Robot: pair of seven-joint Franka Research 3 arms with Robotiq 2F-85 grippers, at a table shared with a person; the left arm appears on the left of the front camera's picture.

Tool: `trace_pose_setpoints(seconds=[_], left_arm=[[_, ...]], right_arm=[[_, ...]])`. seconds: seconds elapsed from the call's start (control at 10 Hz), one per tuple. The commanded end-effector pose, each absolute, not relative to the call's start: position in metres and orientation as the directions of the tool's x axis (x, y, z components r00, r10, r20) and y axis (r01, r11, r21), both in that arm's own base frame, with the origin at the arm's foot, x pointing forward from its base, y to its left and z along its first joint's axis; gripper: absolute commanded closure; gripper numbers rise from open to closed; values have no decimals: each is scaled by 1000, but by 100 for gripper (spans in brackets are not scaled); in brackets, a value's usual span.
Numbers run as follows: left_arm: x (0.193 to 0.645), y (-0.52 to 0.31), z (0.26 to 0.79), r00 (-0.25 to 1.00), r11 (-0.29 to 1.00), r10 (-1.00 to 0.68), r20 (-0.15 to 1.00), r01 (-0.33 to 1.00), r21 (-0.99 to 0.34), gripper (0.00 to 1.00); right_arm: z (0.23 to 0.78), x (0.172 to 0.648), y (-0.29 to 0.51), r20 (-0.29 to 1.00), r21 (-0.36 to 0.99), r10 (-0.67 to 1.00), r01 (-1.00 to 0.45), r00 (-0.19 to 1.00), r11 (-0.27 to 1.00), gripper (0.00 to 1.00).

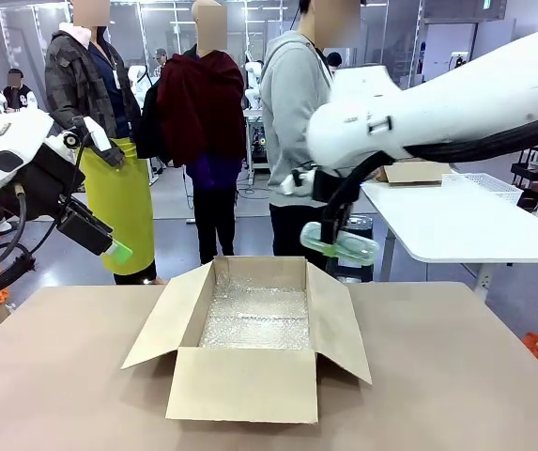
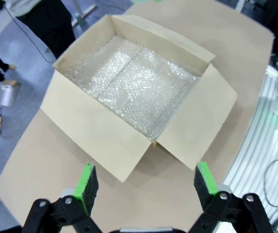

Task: Pack the glasses set securely to prepare it for shipping.
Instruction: Place the Glasses case inside the Package Box.

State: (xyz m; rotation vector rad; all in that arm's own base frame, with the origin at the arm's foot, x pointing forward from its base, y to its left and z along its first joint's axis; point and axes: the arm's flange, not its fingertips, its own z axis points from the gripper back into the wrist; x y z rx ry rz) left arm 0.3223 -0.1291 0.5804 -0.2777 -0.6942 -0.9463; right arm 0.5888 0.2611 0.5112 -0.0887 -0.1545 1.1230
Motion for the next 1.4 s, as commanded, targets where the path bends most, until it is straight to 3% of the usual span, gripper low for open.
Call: trace_pose_setpoints(seconds=[0.0,0.4,0.7,1.3], left_arm=[[323,-129,582,386,572,-645,659,816,82,0],[323,-129,582,386,572,-645,659,816,82,0],[323,-129,582,386,572,-645,659,816,82,0],[323,-129,582,386,572,-645,659,816,82,0]], right_arm=[[505,619,322,-16,-234,960,-935,278,267,36],[469,644,397,-63,-237,968,-946,243,222,36],[432,643,414,-35,-181,970,-956,242,232,36],[345,633,420,-45,-228,985,-962,164,149,36]])
